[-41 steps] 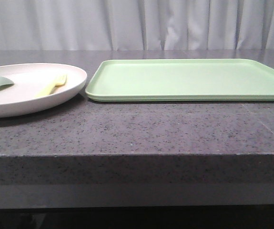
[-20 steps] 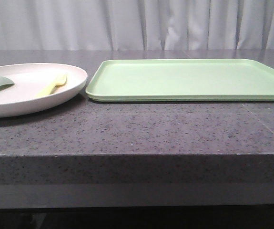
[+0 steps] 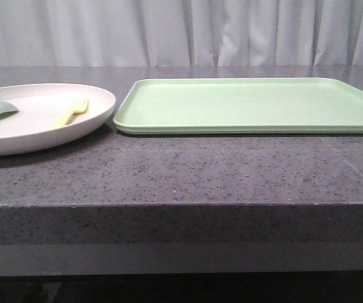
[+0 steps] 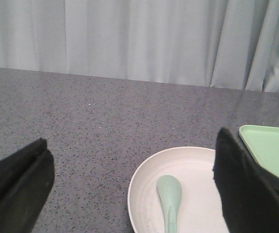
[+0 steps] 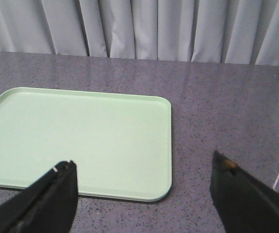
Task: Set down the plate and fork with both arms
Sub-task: 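Lower the left gripper to the rim of the cream plate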
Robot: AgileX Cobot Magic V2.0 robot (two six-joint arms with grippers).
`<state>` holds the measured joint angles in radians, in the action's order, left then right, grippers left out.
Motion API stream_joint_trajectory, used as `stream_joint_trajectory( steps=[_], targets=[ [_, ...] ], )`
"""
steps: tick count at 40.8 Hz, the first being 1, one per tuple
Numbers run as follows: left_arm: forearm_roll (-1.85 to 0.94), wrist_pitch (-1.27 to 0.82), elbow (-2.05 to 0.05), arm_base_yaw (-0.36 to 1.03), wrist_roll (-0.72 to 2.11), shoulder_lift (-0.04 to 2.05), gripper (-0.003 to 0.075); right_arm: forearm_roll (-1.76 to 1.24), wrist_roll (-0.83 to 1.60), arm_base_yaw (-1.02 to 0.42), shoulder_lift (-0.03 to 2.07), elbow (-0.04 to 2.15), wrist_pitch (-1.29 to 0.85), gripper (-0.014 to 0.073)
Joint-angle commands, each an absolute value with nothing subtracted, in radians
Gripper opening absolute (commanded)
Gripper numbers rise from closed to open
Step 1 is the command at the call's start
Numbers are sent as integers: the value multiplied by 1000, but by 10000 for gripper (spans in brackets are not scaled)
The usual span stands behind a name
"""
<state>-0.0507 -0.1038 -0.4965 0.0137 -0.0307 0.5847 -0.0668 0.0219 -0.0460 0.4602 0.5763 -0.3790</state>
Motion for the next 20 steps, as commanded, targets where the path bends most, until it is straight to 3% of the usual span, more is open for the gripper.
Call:
stream_joint_trajectory(
  steps=[1, 20],
  targets=[
    [-53, -53, -572, 15, -34, 644, 606, -68, 28, -49, 473, 614, -304, 591],
    [-45, -761, -1142, 15, -34, 1191, 601, -68, 28, -49, 473, 614, -304, 591]
  ],
)
